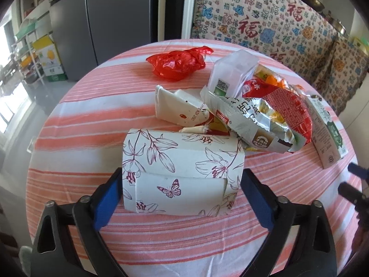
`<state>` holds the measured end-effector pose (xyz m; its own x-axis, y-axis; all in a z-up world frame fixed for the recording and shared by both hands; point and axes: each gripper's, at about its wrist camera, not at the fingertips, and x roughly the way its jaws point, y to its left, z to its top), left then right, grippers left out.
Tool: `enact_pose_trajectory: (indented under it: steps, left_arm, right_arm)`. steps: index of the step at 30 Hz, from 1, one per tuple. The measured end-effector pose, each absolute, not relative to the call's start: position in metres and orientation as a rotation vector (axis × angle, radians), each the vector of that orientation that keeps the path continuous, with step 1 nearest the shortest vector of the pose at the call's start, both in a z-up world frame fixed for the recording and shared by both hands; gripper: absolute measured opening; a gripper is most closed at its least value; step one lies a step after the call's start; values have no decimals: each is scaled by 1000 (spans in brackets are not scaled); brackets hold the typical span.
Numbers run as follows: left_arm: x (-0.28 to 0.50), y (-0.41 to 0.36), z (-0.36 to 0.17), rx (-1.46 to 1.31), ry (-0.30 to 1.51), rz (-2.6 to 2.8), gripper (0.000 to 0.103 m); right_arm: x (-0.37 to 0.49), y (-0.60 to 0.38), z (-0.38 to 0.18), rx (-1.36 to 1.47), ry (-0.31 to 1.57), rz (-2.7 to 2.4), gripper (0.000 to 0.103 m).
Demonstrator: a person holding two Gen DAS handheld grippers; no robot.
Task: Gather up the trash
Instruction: 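Grasp the floral tissue box with the left tool while the right tool grasps the milk carton, then lift the tissue box with the left tool while the right tool lifts the milk carton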
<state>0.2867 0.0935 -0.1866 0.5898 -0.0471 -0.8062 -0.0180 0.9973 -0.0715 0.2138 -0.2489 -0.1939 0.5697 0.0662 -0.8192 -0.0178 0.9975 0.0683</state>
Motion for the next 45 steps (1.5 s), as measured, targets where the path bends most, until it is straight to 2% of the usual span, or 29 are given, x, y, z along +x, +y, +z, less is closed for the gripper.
enact_pose_trajectory:
  steps: [1, 6, 7, 8, 9, 10, 12, 22, 23, 25, 27, 30, 31, 32, 33, 34, 35, 40, 45]
  left_arm:
    - [285, 91, -186, -43, 935, -5, 84]
    - [272, 90, -185, -45, 935, -29, 83]
    - [270, 89, -184, -48, 938, -33, 83]
    - [265, 89, -183, -50, 941, -40, 83]
    - [261, 88, -183, -55, 949, -49, 83]
    - [253, 87, -182, -67, 961, -65, 83]
    - [240, 84, -180, -79, 979, -88, 83]
    - [174, 52, -179, -53, 1008, -152, 84]
    - [174, 50, -179, -42, 1014, -146, 84]
    - [176, 50, -177, -48, 1018, -141, 85]
    - [177, 51, -173, -63, 1011, -143, 90]
    - [180, 48, -173, -42, 1020, -124, 90]
    - [181, 47, -174, -31, 1025, -116, 89]
    - [180, 45, -175, -15, 1030, -111, 82]
    - [181, 43, -175, 0, 1032, -106, 83]
    - [178, 42, -173, 15, 1020, -101, 82]
    - [176, 42, -171, 20, 1008, -104, 82]
    - [164, 39, -158, -12, 962, -158, 82]
    - [157, 3, -135, -18, 920, -243, 82]
  right_arm:
    - [224, -246, -190, 42, 965, 58, 103]
    - [280, -232, -179, 9, 1041, 64, 102]
    - [289, -232, -180, 19, 1059, 68, 97]
    - [295, -232, -183, 30, 1079, 76, 89]
    - [299, -233, -187, 44, 1110, 89, 58]
    - [301, -236, -190, 62, 1145, 99, 51]
    - [290, -240, -187, 93, 1148, 106, 48]
    - [192, -253, -177, 70, 1304, 181, 49]
    - [193, -254, -176, 74, 1309, 178, 51]
    - [199, -257, -173, 63, 1311, 162, 68]
    - [206, -255, -171, 46, 1326, 156, 70]
    - [215, -245, -174, 33, 1363, 165, 70]
    - [218, -242, -176, 21, 1372, 165, 70]
    - [223, -240, -178, 3, 1374, 158, 70]
    - [226, -236, -179, -20, 1370, 149, 70]
    - [227, -232, -179, -43, 1359, 141, 60]
    - [227, -228, -176, -60, 1339, 132, 46]
    - [209, -228, -152, -45, 1251, 145, 47]
    - [179, -255, -130, 4, 1196, 144, 47]
